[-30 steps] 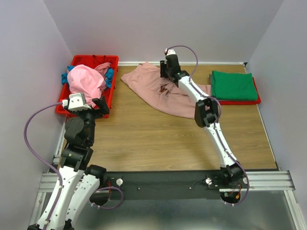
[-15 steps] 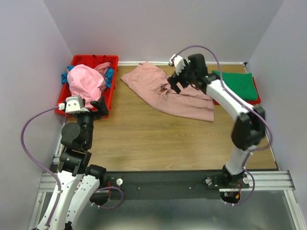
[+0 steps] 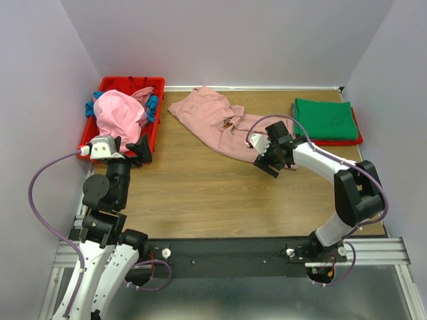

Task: Fold and stack the t-shirts
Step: Fold the tshirt

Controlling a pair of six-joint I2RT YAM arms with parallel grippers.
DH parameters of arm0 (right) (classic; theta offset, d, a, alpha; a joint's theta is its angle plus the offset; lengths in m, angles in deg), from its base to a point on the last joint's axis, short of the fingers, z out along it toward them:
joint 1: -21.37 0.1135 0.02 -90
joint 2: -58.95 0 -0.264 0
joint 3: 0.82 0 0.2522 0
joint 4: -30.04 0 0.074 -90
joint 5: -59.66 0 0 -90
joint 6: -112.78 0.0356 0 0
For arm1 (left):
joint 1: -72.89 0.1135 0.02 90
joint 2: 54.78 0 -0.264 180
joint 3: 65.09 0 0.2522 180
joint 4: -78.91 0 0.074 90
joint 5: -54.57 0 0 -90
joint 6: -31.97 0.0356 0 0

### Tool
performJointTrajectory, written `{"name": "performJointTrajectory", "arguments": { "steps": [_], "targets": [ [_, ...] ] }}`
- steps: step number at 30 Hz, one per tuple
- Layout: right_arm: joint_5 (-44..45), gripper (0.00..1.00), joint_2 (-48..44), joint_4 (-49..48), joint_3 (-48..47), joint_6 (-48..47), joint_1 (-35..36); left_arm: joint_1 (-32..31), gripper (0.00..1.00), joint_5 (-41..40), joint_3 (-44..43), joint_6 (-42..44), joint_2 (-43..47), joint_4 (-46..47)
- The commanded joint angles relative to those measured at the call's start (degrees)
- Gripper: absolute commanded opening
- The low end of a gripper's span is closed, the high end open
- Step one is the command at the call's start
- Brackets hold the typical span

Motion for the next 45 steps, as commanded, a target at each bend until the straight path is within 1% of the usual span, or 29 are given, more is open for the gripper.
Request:
{"name": "performJointTrajectory", "arguments": {
  "steps": [1,4,9,12,13,14,15,17,18,20,22,25,30,32,34,41,45],
  "targets": [
    [7.83,0.85,2.19,-2.73,0.38,1.52,-0.3,0.3,0.9,2.24,0.38,0.23,1.0,1.2],
    [9.24,0.84,3.86,-3.96,0.12,1.96,-0.3,0.3,0.9,2.33,0.38,0.31,1.09,1.03],
    [8.98,0.79,6.85,-4.05,-0.06,2.22,-0.3,0.3,0.9,2.42,0.46,0.31,1.44,1.11],
    [8.89,0.7,8.43,-4.23,0.03,2.57,-0.3,0.3,0.9,2.68,0.38,0.31,1.44,1.12],
    [8.81,0.64,9.22,-4.32,0.03,2.58,-0.3,0.3,0.9,2.68,0.38,0.23,1.44,1.2],
    [8.55,0.61,9.66,-4.32,-0.14,2.66,-0.3,0.3,0.9,2.77,0.38,0.31,1.35,1.29],
    [8.28,0.55,10.45,-4.32,-0.23,2.66,-0.3,0.3,0.9,2.86,0.38,0.4,1.27,1.38],
    [7.84,0.47,11.15,-4.32,-0.84,2.84,-0.39,0.3,0.9,2.86,0.46,0.4,1.27,1.38],
    [7.4,0.4,11.51,-4.32,-1.02,2.84,-0.3,0.3,0.9,2.86,0.38,0.4,1.18,1.38],
    [6.88,0.32,12.56,-4.23,-1.72,3.02,-0.3,0.3,0.9,2.86,0.38,0.49,1.18,1.38],
    [6.35,0.21,12.91,-4.23,-1.99,3.1,-0.3,0.3,0.9,2.77,0.38,0.4,1.44,1.38],
    [4.68,0.15,13.0,-4.14,-2.34,3.54,-0.39,0.3,0.9,2.77,0.46,0.4,1.44,1.38],
    [-0.23,0.1,12.21,-3.26,-2.43,3.28,-0.3,0.3,0.9,2.86,0.38,0.4,1.53,1.47],
    [-0.86,0.06,11.86,-2.82,-2.78,3.11,-0.3,0.3,0.9,2.86,0.46,0.4,1.36,1.47],
    [-5.15,0.05,12.03,-1.86,-3.65,3.28,-0.3,0.3,0.9,2.95,0.46,0.4,1.35,1.55],
    [-8.86,0.03,15.28,0.25,-7.7,5.21,1.28,0.3,0.9,2.95,0.38,0.4,1.27,1.55],
    [-9.39,0.02,17.13,1.66,-10.25,6.0,4.44,0.3,0.9,2.86,0.46,0.49,1.09,1.55]
  ]
}}
